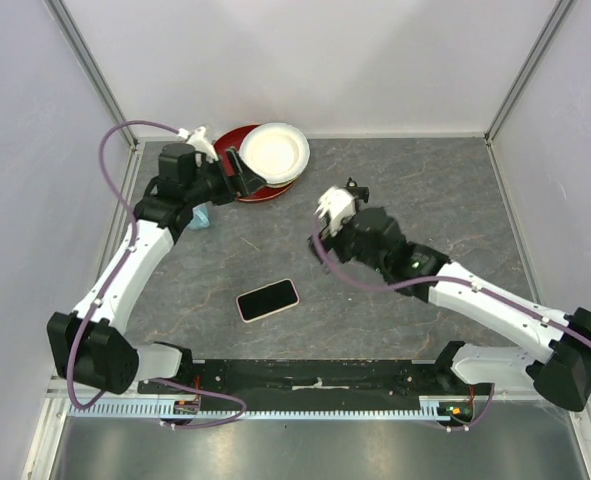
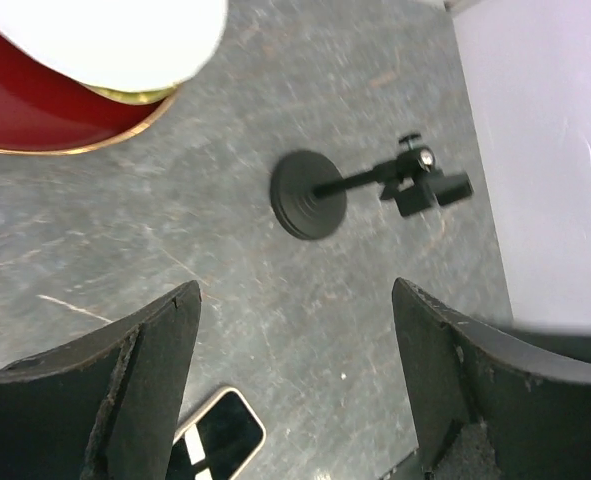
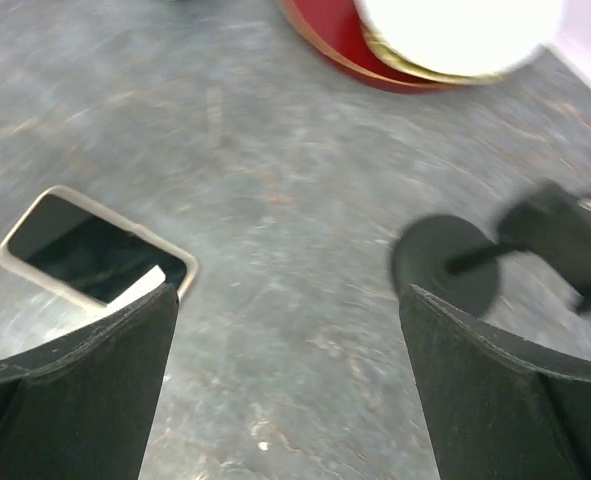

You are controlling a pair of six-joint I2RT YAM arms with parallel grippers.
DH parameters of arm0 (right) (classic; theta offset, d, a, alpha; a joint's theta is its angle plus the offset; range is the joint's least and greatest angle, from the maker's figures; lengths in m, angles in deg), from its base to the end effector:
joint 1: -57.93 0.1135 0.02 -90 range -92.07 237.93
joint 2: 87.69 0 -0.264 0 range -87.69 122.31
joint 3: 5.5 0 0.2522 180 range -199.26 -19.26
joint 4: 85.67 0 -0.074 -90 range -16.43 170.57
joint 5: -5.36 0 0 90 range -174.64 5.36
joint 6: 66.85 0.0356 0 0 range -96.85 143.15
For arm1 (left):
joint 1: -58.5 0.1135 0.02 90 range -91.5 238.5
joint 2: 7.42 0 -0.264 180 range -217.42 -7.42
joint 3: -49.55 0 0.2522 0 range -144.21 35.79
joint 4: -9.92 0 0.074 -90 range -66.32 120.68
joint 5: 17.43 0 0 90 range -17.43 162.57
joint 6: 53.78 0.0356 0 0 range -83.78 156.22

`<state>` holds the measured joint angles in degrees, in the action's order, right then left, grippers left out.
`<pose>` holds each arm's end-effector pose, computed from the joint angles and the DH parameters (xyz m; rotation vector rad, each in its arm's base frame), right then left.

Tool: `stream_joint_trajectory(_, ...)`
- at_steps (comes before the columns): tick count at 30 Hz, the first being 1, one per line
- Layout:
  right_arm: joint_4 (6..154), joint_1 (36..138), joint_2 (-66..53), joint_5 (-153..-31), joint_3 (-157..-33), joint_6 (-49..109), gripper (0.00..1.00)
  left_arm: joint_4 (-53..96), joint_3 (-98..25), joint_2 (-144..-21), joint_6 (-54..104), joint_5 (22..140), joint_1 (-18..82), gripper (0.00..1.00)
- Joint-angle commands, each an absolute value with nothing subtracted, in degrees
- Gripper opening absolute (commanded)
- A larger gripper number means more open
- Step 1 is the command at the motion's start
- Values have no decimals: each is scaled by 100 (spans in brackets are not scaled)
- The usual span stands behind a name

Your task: Place the phone on the phone stand

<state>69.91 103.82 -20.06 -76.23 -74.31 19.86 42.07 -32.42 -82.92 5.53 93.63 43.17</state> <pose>0.1931 0.1917 0.3197 -0.7386 1.8451 0.3391 0.2870 -0.0919 0.3510 -0.0371 2.0989 -0.8692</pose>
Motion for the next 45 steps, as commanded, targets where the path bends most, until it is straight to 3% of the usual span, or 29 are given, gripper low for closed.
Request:
stream_joint_trajectory(1,7511,11171,-1643,-8243,-7261,857,98,4248,-3136,-7914,274,8611,4540,84)
stream_joint_trajectory(6,7670,11348,-729,-9690,-7489,286,98,4257,-3118,-7861,406,8443,4602,83)
stream_joint_trajectory(18,6932,11567,1512,-10283,-8517,-540,98,4082,-3074,-8098,213,9180,4865,82)
stream_joint_trajectory(33,5958,11770,2550,-11003,-9624,-1974,98,3651,-2925,-8335,-52,10026,5103,80)
stream_joint_trajectory(45,4884,11348,3262,-11567,-10645,-2343,98,3572,-2916,-8371,-95,10263,5138,80)
